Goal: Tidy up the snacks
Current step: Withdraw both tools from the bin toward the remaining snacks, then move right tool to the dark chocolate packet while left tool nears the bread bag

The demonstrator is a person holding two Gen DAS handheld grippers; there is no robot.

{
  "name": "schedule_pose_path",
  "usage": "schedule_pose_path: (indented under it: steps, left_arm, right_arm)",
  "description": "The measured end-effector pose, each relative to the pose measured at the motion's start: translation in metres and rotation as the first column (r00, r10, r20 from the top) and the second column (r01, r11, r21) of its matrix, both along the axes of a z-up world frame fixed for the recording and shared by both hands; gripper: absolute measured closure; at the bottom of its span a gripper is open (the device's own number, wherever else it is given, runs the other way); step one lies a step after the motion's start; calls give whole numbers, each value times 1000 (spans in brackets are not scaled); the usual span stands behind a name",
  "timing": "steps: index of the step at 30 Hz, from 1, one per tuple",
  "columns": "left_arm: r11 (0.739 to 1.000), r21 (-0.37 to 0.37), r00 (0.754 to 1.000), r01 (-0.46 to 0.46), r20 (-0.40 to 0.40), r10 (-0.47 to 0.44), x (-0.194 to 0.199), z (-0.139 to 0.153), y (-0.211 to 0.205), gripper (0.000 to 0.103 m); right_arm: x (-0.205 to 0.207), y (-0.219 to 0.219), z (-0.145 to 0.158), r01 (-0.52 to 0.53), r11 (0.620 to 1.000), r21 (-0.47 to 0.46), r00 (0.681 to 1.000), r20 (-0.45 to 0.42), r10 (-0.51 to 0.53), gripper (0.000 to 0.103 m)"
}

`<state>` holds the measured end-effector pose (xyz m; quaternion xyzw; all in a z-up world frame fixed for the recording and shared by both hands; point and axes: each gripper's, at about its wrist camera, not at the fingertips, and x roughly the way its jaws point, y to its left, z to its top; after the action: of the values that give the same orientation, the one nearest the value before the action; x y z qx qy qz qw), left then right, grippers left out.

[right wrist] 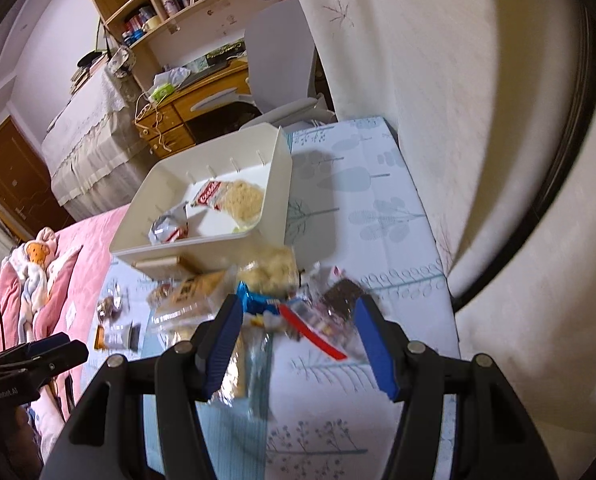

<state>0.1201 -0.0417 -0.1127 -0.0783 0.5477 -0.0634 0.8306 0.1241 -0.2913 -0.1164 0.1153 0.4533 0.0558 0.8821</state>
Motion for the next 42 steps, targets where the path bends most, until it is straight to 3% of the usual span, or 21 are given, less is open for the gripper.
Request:
schedule_pose_path:
  steps: [10, 15, 24, 30, 36, 42]
  left_arm:
    - [992, 75, 995, 102, -19, -101, -7, -3, -25, 27]
    - [962, 139, 972, 236, -36, -233, -5, -14, -44, 27]
    - [873, 211, 898, 439, -102, -428, 3, -46, -72, 27]
    - [775, 267, 819, 573, -157, -552, 11, -79, -86, 27]
    - [703, 264, 751, 660, -210, -626, 17, -109, -93, 26]
    - [667, 286, 725, 688, -231, -649, 27, -134, -97, 25]
  right_arm:
    - [-18, -7, -19, -22, 999, -22, 999, -33, 22, 44]
    - [-25, -9, -29, -32, 999, -16, 998, -51, 31, 44]
    - [-28, -10, -42, -38, 999, 6, 995, -87, 39, 44]
    - [-19, -10, -50, -30, 1000, 0, 992, -125, 30, 44]
    - [-5, -10, -63, -8, 1000, 27, 984, -176, 13, 44]
    - [14, -10, -81, 52, 994, 93, 972, -232, -29, 44]
